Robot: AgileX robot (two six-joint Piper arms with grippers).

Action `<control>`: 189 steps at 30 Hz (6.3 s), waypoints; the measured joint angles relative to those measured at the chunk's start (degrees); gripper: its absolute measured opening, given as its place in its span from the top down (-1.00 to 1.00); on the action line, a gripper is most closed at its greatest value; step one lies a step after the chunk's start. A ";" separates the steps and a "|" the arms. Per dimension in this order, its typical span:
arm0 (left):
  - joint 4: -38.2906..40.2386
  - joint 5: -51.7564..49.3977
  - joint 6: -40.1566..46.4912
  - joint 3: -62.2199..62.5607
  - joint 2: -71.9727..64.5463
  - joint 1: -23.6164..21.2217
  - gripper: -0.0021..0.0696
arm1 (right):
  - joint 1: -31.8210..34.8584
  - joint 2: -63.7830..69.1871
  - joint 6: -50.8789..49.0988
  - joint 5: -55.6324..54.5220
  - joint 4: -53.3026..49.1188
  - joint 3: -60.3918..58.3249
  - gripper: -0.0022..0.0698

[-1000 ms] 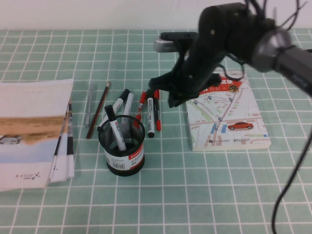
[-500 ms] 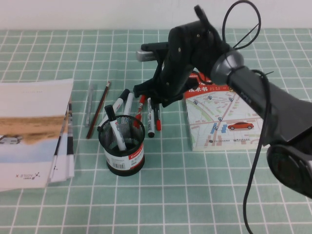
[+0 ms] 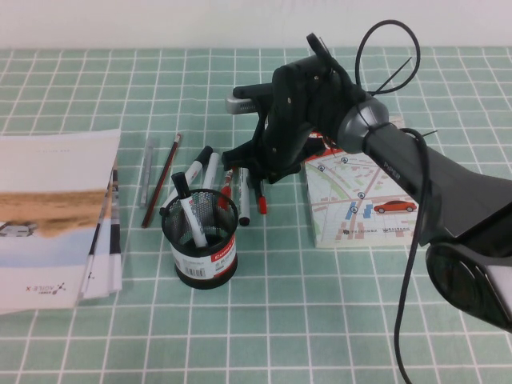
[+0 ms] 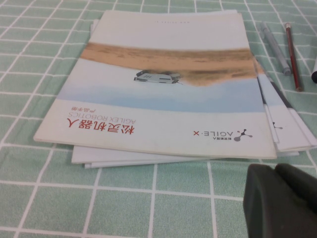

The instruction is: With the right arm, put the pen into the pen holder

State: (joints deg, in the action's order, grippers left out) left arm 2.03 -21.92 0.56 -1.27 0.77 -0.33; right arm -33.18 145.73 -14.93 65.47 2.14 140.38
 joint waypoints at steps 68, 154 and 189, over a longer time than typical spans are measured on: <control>0.00 0.00 0.00 0.00 0.00 0.00 0.95 | -10.11 -40.09 -6.40 -117.09 -25.33 -87.69 0.80; 0.00 0.00 0.00 0.00 0.00 0.00 0.95 | 28.93 -141.79 -33.42 -62.66 -44.35 -141.72 0.99; 0.00 0.00 0.00 0.00 0.00 0.00 0.95 | 29.03 -146.19 15.72 -44.88 2.62 -141.87 0.99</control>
State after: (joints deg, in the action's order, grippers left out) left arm 2.03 -21.92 0.56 -1.27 0.77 -0.33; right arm -4.15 -0.45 0.79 20.60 4.77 -1.49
